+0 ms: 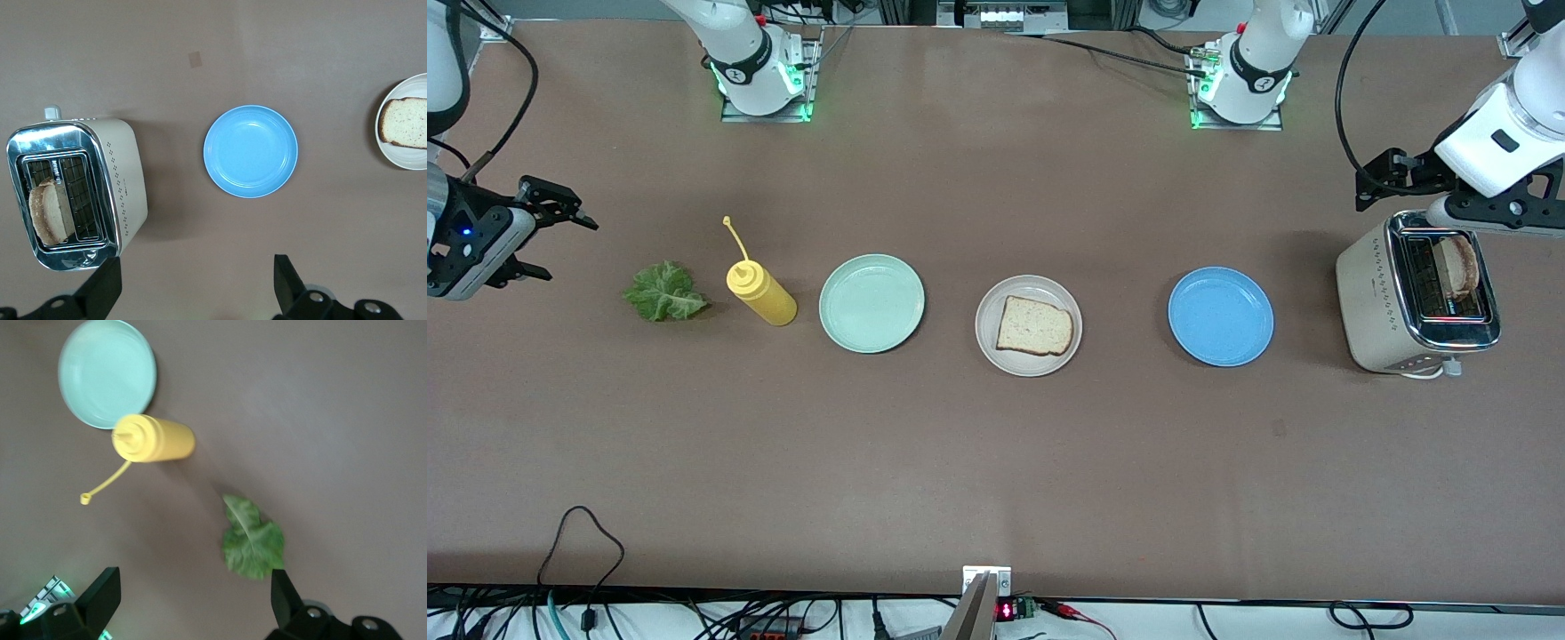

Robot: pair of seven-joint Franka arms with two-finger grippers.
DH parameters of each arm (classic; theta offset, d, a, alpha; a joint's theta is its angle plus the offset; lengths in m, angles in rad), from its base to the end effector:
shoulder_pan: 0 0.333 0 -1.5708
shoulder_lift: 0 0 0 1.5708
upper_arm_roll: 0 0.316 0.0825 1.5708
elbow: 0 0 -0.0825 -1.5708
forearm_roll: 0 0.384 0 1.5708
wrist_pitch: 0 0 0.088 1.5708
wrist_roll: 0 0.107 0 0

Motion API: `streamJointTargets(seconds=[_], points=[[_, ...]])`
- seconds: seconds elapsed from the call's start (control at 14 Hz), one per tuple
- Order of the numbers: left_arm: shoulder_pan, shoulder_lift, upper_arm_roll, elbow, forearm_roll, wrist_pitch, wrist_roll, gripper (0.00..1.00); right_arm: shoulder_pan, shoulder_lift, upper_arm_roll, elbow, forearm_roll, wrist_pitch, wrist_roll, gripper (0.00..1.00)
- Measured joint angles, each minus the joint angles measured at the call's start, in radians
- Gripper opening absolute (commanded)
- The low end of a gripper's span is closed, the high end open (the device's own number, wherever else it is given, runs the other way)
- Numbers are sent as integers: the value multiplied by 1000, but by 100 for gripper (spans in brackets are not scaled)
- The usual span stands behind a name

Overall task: Make sandwich in beige plate with both arms
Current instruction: 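Lower the open right gripper over the lettuce leaf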

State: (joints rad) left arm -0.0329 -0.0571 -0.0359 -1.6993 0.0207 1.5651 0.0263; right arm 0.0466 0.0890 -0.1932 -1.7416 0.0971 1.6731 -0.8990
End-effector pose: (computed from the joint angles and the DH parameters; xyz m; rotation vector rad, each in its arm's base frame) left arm 0.5316 -0.0349 0.5946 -3.1114 0.1489 0.1194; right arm 0.5682 -0.0710 0.5032 -2.7930 -1.0742 0.1434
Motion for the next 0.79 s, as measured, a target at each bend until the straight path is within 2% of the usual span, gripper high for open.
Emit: streamJointTargets(seconds=[0.21, 0.43, 0.79], points=[[0, 0, 0, 0, 0, 0, 0, 100, 2, -2, 37, -9, -82, 0, 223, 100], [1, 0, 0, 0, 0, 0, 0, 100, 2, 1, 43, -48, -137, 13, 394, 100], [2, 0, 0, 0, 0, 0, 0, 100, -1, 22, 43, -227, -200, 208, 458, 100]])
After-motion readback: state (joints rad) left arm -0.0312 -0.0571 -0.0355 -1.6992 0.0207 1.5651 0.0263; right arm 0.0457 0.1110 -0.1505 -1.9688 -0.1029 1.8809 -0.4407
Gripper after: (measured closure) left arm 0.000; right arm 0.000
